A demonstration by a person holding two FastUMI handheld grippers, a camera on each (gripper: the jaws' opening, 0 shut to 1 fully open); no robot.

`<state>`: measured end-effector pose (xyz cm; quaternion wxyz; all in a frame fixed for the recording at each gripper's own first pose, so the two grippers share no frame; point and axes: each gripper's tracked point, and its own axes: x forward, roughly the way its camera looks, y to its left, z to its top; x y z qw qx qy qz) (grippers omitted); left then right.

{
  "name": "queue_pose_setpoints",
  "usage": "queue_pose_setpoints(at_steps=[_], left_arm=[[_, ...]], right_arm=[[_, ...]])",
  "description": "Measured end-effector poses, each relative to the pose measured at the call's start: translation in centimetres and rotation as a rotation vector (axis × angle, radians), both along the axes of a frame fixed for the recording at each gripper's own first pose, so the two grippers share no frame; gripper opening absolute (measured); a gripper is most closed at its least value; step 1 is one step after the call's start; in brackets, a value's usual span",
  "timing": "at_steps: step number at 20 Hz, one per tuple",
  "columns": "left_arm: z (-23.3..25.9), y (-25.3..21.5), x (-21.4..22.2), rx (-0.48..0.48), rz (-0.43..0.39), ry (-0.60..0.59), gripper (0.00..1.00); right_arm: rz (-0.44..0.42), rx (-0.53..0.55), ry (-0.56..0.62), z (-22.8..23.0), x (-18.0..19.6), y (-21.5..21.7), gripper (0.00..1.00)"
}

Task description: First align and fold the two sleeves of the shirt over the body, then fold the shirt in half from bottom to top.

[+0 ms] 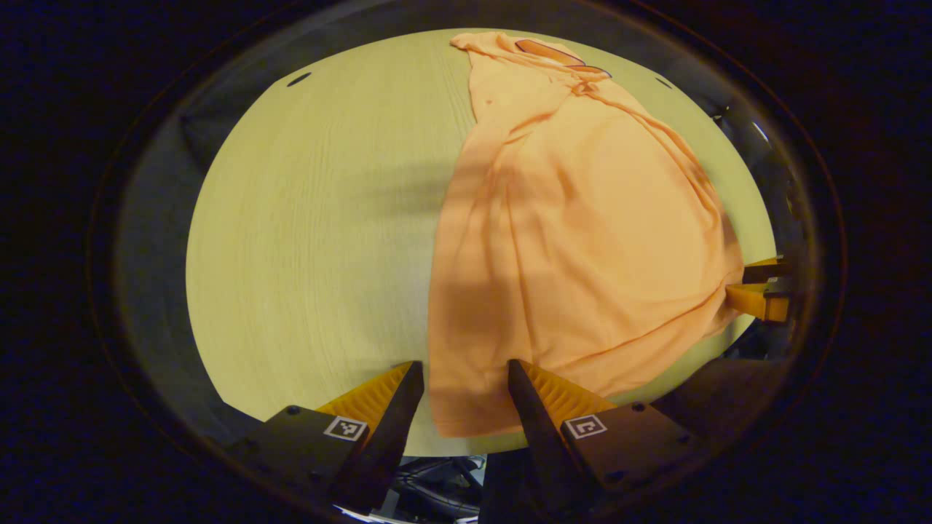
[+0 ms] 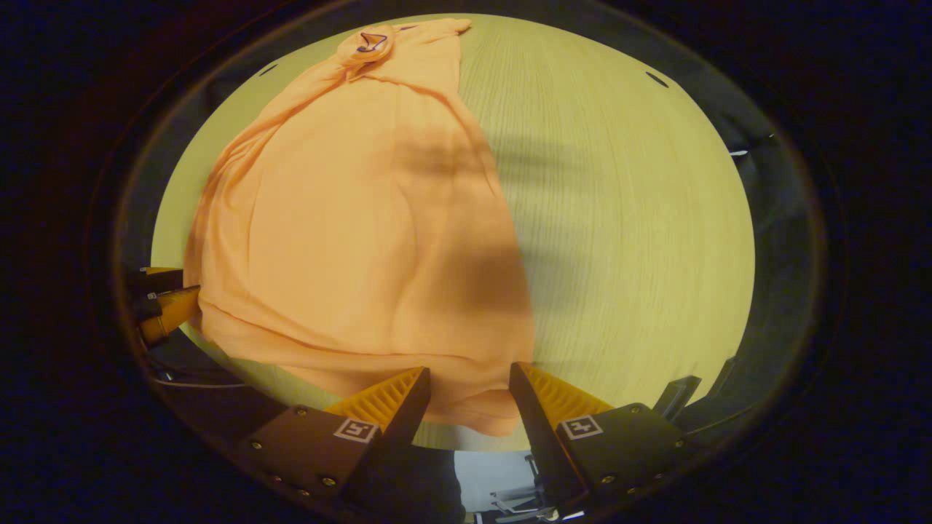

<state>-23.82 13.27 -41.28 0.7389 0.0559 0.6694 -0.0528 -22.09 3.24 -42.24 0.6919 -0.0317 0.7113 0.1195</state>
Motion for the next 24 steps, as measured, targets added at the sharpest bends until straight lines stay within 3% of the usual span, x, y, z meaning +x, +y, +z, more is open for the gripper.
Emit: queue_pose_setpoints(at_steps=[2,3,4,5,6,8,9,15,24], left_arm=[[-0.1,-0.5,0.4,-0.018,-0.010,-0.003,0.73],[0.2,-0.7,1.4,-0.029,0.012,-0.051,0.60],[0.0,-0.7,1.1,-0.038,0.025,-0.031,0.11],[0.5,-0.6,1.5,-0.048,0.035,-0.039,0.11],[0.6,-0.5,1.6,-0.051,0.052,-0.040,0.11],[1.4,-0.4,2.0,-0.055,0.061,-0.039,0.06],[2.1,-0.4,2.3,-0.051,0.057,-0.039,0.06],[3.1,-0.2,2.8,-0.064,0.072,-0.048,0.06],[6.1,0.6,4.5,-0.077,0.120,-0.087,0.06]], right_arm=[[0.001,-0.002,0.005,0.1,0.3,0.2,0.71],[-0.009,-0.005,-0.004,0.2,0.5,0.3,0.62],[-0.001,-0.013,-0.009,0.1,0.5,0.2,0.39],[-0.013,-0.018,-0.023,0.1,0.8,0.0,0.29],[-0.001,-0.017,-0.009,0.0,0.6,0.1,0.08],[-0.001,-0.022,-0.010,-0.2,0.7,0.0,0.07],[0.003,-0.022,-0.008,-0.7,0.5,-0.1,0.00],[-0.003,0.000,-0.022,0.3,0.7,0.0,0.00],[-0.105,0.077,-0.077,4.1,3.5,0.6,0.00]])
